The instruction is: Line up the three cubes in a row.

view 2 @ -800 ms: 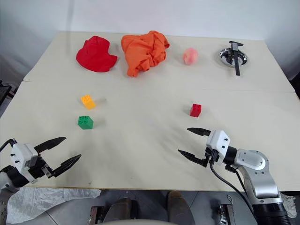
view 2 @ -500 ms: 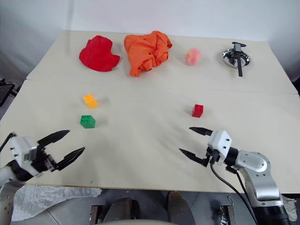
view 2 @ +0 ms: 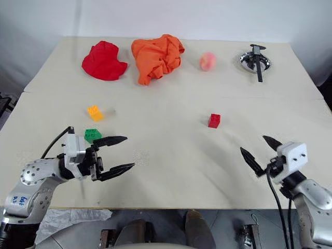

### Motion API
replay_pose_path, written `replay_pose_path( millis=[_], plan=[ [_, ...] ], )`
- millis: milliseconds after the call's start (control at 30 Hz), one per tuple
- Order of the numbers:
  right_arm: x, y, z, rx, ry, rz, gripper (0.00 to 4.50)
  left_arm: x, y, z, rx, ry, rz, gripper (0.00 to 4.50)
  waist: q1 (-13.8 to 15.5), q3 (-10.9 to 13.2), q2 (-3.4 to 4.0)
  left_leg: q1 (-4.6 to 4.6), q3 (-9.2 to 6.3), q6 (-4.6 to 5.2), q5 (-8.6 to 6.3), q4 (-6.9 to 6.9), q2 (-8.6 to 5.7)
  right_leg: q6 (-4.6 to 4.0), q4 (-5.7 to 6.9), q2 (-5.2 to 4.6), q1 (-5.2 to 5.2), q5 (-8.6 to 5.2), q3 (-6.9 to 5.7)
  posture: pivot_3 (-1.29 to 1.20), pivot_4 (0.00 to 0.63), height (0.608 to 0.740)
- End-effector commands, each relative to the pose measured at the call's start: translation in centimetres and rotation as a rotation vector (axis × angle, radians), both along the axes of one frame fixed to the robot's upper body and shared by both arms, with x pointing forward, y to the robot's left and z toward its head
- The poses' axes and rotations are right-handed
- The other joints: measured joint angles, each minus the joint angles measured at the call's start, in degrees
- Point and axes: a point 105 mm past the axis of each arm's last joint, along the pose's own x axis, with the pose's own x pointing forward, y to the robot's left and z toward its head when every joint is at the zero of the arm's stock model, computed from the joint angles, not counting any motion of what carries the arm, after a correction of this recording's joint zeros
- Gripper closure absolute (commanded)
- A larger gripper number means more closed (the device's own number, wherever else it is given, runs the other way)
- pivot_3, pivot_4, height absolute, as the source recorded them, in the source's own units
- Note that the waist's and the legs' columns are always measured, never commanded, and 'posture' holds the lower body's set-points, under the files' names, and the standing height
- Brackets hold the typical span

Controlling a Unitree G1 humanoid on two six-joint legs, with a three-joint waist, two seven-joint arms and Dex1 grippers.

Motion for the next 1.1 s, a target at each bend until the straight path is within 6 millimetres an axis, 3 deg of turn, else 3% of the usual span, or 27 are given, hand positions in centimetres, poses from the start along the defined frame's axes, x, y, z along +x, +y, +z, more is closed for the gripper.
replay_pose_path(
  millis=[33, 133, 267, 400, 600, 700, 933, 1100],
  plan=[
    [2.4, 2.7, 2.2, 0.021, 0.018, -0.022, 0.04, -0.1, 0.0, 0.0, -0.008, 0.007, -0.001, 0.0, -0.2, 0.0, 0.04, -0.03, -0.01, 0.0, 0.03, 0.01, -0.02, 0.01, 0.04, -0.02, -0.05, 0.0, 0.0, 0.0, 0.15, 0.74],
    [5.2, 4.5, 2.5, 0.032, 0.091, -0.085, 0.04, -0.1, 0.2, -0.4, -0.005, 0.017, 0.016, 0.0, -0.4, 0.0, 0.03, -0.08, -0.13, -0.06, 0.08, 0.02, 0.0, 0.0, 0.11, -0.04, -0.14, 0.0, 0.06, 0.0, 0.15, 0.74],
    [7.5, 5.5, 2.5, 0.035, 0.136, -0.187, 0.04, -0.1, 0.3, -0.8, -0.005, 0.021, 0.037, 0.0, -0.3, 0.0, 0.03, -0.55, -0.25, -0.09, 0.09, 0.01, -0.03, -0.16, 0.39, -0.14, -0.71, -0.08, 0.18, 0.0, 0.15, 0.74],
    [9.1, 6.3, 1.9, 0.029, 0.172, -0.249, 0.04, 0.1, 0.4, -0.9, -0.017, 0.01, 0.069, 0.0, -0.6, 0.0, 0.03, -1.38, -0.26, -0.09, 0.14, 0.21, -0.14, -0.16, 0.9, -0.26, -1.74, -0.08, -0.18, 0.0, 0.15, 0.74],
    [9.9, 7.0, -0.1, 0.014, 0.223, -0.295, 0.04, 0.2, 0.5, -1.0, -0.021, 0.011, 0.077, 0.0, -1.5, 0.0, 0.03, -1.64, -0.21, -0.11, 0.15, 0.19, -0.08, -0.16, 0.93, -0.23, -1.98, -0.08, -0.43, 0.0, 0.15, 0.74],
    [9.7, 7.8, -0.3, 0.043, 0.226, -0.267, 0.62, 0.3, 0.7, -0.9, -0.027, 0.009, 0.088, 0.0, -2.0, 0.0, 0.03, -1.65, -0.2, -0.11, 0.19, 0.22, -0.09, -0.16, 0.94, -0.25, -1.97, -0.08, -0.42, 0.0, 0.15, 0.74],
    [9.2, 8.7, 0.0, 0.003, 0.202, -0.143, 2.96, 0.4, 1.0, -0.8, -0.032, 0.0, 0.102, 0.0, -2.1, 0.0, 0.03, -1.63, -0.24, -0.16, 0.28, 0.25, -0.09, -0.16, 0.94, -0.22, -1.97, -0.08, -0.43, 0.0, 0.15, 0.74],
    [7.9, 9.6, 0.4, -0.092, 0.193, 0.197, 3.03, 0.1, 1.4, -1.0, -0.034, 0.004, 0.122, 0.0, -2.1, 0.0, 0.03, -1.62, -0.24, -0.14, 0.29, 0.28, -0.11, -0.16, 0.92, -0.23, -1.96, -0.08, -0.43, 0.0, 0.15, 0.74]
  ],
)
